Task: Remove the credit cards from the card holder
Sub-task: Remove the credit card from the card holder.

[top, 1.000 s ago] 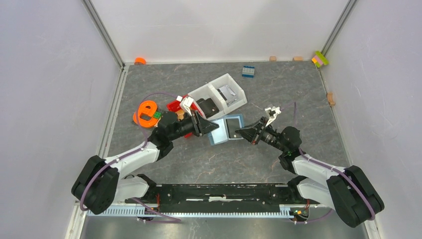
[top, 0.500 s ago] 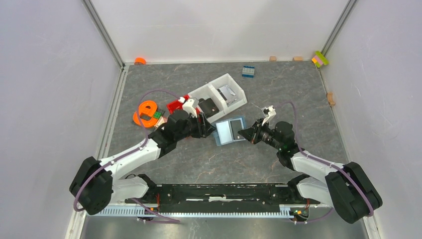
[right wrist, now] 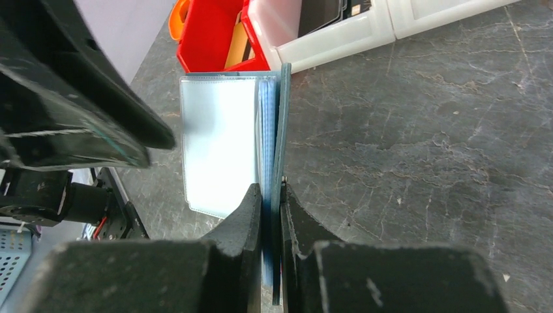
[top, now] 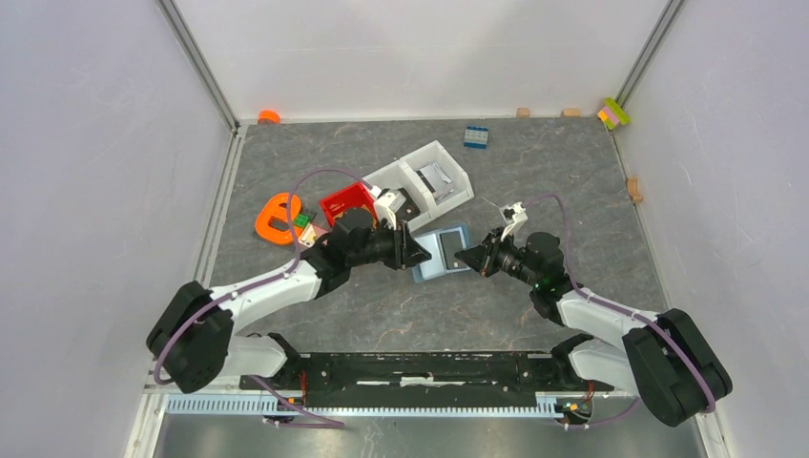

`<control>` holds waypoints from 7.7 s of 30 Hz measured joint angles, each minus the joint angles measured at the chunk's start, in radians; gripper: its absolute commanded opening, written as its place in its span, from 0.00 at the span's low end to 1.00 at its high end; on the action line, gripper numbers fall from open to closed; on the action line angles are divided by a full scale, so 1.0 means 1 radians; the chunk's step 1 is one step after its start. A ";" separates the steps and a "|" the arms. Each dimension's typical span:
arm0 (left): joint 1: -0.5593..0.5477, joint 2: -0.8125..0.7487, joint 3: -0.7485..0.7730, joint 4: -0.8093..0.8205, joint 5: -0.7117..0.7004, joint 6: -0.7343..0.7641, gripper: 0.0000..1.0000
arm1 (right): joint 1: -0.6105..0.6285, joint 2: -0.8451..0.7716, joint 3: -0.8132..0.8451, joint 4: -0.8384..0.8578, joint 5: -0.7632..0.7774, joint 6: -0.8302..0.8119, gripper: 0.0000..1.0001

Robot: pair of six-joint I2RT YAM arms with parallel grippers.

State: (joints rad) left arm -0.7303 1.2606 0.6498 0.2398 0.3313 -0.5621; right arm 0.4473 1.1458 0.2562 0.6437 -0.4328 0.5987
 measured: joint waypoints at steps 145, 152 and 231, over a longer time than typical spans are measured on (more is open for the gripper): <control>0.111 0.072 -0.117 0.509 0.347 -0.255 0.02 | -0.030 -0.064 -0.060 0.407 -0.243 0.297 0.00; 0.110 0.065 -0.117 0.485 0.340 -0.255 0.02 | -0.031 -0.072 -0.060 0.372 -0.238 0.277 0.06; 0.158 0.059 -0.121 0.446 0.303 -0.280 0.02 | -0.115 -0.034 -0.108 0.483 -0.246 0.357 0.01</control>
State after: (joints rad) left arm -0.5728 1.3193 0.5289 0.6853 0.6338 -0.8425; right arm 0.3321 1.1122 0.1482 1.1271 -0.6792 0.9558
